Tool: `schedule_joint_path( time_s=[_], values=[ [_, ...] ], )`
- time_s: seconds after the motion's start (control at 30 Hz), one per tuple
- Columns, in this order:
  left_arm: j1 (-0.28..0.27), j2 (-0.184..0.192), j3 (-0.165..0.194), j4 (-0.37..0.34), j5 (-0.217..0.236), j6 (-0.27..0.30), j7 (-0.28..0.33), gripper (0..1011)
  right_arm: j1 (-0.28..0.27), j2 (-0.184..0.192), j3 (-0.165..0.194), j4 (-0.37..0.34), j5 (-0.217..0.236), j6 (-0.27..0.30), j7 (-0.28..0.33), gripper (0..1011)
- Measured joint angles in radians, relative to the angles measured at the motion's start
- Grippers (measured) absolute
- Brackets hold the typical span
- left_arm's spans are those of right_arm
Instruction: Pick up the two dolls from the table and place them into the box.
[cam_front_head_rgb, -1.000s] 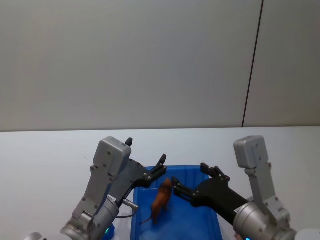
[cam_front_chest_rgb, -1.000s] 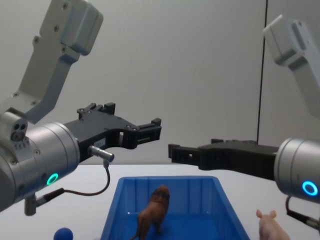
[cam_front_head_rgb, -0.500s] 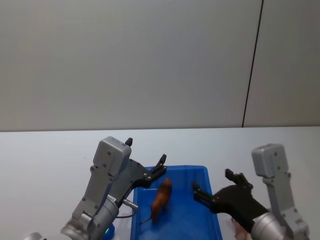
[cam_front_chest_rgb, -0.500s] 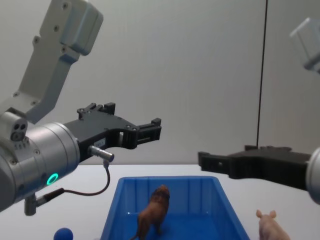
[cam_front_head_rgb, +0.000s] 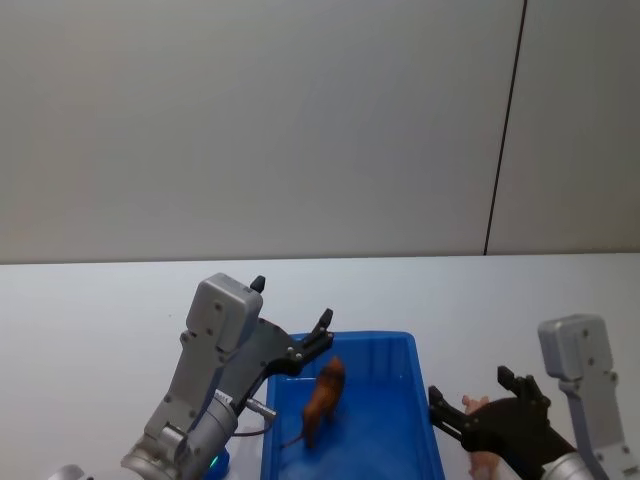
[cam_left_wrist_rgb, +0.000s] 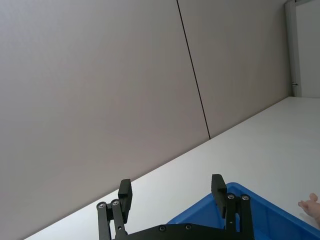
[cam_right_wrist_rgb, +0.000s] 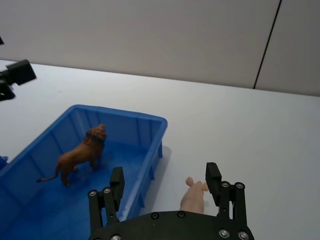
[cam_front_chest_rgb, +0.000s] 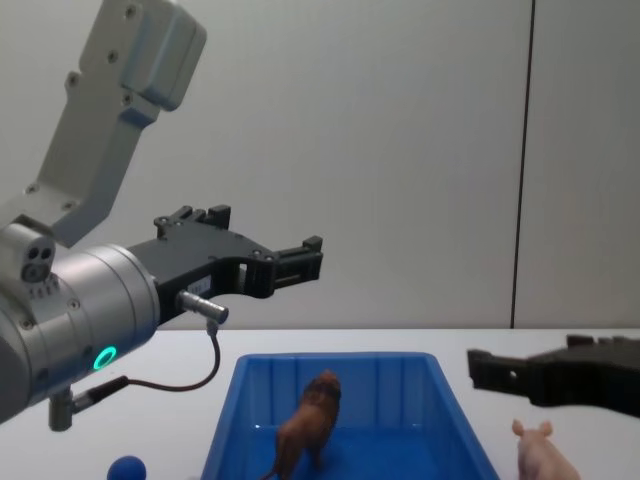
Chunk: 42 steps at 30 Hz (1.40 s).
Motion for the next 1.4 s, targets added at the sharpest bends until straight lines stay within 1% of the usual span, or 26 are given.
schedule_joint_path(
  time_s=[0.23,0.6,0.9,1.17,1.2,1.33,1.4],
  values=[
    [0.0,0.0,0.0,0.0,0.0,0.0,0.0,1000,-0.019,0.006,0.007,0.013,0.006,0.01,-0.033,1001],
    [0.0,0.0,0.0,0.0,0.0,0.0,0.0,1000,-0.025,0.001,0.012,0.06,0.0,0.017,-0.06,1001],
    [0.0,0.0,0.0,0.0,0.0,0.0,0.0,1000,-0.018,-0.008,0.013,0.104,-0.012,0.011,-0.064,1001],
    [0.0,0.0,0.0,0.0,0.0,0.0,0.0,1000,0.002,-0.023,0.01,0.165,-0.028,-0.017,-0.046,998],
    [0.0,0.0,0.0,0.0,0.0,0.0,0.0,1000,0.004,-0.024,0.01,0.172,-0.029,-0.019,-0.044,994],
    [0.0,0.0,0.0,0.0,0.0,0.0,0.0,1000,0.012,-0.031,0.009,0.195,-0.032,-0.027,-0.038,881],
    [0.0,0.0,0.0,0.0,0.0,0.0,0.0,1000,0.016,-0.034,0.008,0.209,-0.033,-0.029,-0.037,855]
  ],
)
